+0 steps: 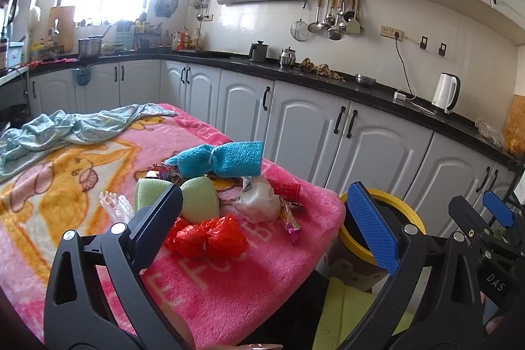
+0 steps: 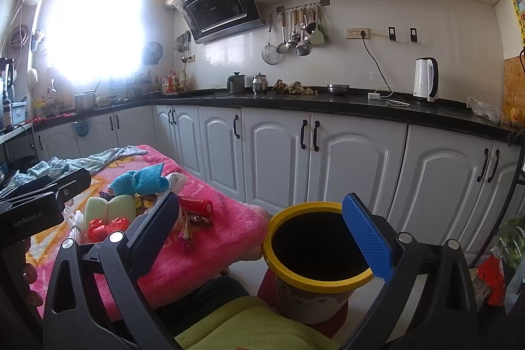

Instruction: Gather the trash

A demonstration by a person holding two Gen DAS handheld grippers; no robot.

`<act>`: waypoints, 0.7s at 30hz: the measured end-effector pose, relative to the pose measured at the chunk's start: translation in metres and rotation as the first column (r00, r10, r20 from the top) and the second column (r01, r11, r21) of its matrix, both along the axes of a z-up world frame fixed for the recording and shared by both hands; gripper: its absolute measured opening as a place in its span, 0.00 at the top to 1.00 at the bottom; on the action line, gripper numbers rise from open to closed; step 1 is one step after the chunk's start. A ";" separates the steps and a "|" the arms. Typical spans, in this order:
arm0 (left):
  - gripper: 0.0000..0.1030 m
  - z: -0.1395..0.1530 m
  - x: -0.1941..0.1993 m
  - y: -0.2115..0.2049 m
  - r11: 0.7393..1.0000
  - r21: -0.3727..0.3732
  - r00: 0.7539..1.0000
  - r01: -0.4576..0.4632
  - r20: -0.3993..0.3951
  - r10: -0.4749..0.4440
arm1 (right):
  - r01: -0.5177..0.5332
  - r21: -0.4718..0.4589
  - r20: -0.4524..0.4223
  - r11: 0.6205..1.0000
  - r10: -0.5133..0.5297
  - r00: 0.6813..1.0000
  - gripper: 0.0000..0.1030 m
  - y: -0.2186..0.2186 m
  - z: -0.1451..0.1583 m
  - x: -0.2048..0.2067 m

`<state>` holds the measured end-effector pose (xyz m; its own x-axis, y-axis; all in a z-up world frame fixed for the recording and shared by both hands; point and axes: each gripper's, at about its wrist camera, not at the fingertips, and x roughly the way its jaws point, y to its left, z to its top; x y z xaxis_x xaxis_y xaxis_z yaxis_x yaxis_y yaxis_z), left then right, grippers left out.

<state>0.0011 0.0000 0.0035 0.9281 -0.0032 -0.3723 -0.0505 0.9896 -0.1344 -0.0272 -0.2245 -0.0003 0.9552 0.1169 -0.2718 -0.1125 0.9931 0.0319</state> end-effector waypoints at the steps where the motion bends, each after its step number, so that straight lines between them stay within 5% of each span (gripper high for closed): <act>1: 0.10 0.000 0.000 0.000 1.000 0.000 1.000 0.000 0.000 0.000 | 0.000 0.000 -0.001 1.000 0.000 1.000 0.06 0.000 0.000 0.000; 21: 0.10 -0.001 0.000 0.000 1.000 -0.002 1.000 0.000 0.002 0.000 | -0.001 0.001 -0.002 1.000 0.001 1.000 0.06 0.001 0.003 0.000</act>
